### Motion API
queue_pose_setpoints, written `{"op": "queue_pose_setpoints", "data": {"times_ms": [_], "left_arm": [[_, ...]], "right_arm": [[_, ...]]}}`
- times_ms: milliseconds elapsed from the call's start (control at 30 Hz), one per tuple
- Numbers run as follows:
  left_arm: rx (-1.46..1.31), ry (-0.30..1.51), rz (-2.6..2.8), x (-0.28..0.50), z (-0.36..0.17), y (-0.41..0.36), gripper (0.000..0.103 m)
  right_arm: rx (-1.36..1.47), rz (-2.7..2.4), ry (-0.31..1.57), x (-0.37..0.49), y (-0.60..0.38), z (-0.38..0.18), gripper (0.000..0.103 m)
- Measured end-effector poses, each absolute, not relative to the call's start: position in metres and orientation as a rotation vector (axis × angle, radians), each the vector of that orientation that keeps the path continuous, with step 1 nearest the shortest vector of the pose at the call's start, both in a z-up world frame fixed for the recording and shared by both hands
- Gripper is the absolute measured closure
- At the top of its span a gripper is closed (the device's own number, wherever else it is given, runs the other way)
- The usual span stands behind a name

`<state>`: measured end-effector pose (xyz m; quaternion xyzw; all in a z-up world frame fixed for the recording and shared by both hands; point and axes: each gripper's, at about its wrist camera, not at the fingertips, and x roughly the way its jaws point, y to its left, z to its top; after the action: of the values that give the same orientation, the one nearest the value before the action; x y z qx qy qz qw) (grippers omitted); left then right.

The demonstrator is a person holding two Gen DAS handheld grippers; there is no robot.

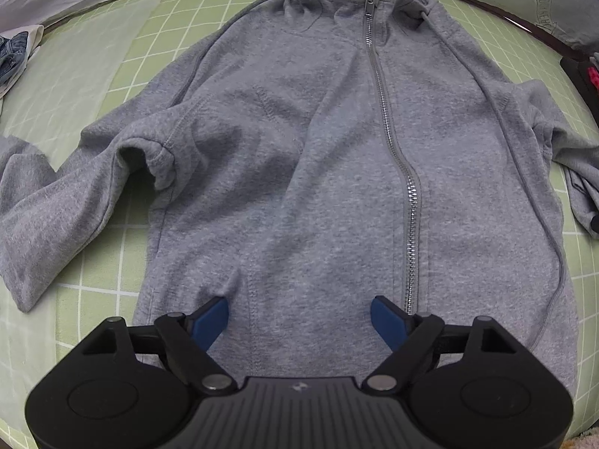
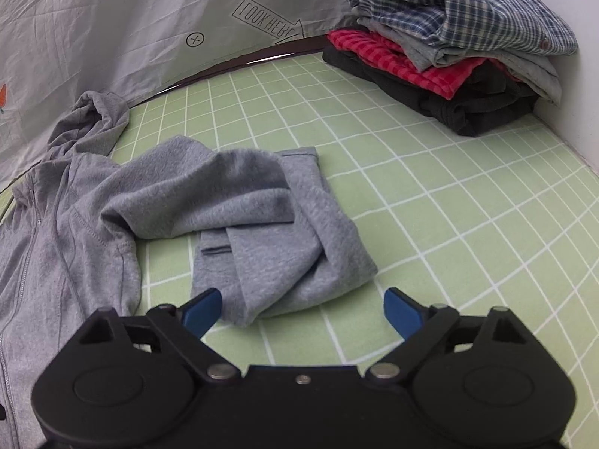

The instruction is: Fold clothes

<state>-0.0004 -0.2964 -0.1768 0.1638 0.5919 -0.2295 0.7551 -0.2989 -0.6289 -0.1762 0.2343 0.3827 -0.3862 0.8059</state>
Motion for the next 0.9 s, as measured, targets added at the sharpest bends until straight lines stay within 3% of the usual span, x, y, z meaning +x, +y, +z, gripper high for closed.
{"op": "queue_pose_setpoints", "data": {"times_ms": [167,233,300,400,533,800,833,900], "left_arm": [[0.394,1.291,-0.487,0.0,-0.18,-0.304,0.012],[0.399,1.29,-0.48,0.0,-0.181,-0.305,0.01],[0.392,1.295,-0.466,0.001,-0.182,-0.304,0.006],[0.377,1.303,-0.444,0.003,-0.185,-0.302,0.0],[0.366,1.301,-0.443,0.006,-0.187,-0.299,0.0],[0.363,1.298,-0.442,0.008,-0.188,-0.292,0.0],[0.362,1.297,-0.442,0.008,-0.188,-0.291,0.0],[0.361,1.296,-0.442,0.01,-0.189,-0.289,0.0]], "right_arm": [[0.443,-0.818,0.829,-0.291,-0.627,-0.176,0.028],[0.429,-0.817,0.822,-0.294,-0.627,-0.174,0.038],[0.421,-0.819,0.819,-0.298,-0.632,-0.171,0.058],[0.397,-0.876,0.814,-0.308,-0.645,-0.166,0.075],[0.348,-0.994,0.799,-0.326,-0.67,-0.157,0.087],[0.008,-1.059,0.676,-0.335,-0.681,-0.108,0.086],[-0.021,-1.042,0.677,-0.332,-0.677,-0.108,0.084],[-0.048,-0.999,0.714,-0.327,-0.672,-0.116,0.069]]}}
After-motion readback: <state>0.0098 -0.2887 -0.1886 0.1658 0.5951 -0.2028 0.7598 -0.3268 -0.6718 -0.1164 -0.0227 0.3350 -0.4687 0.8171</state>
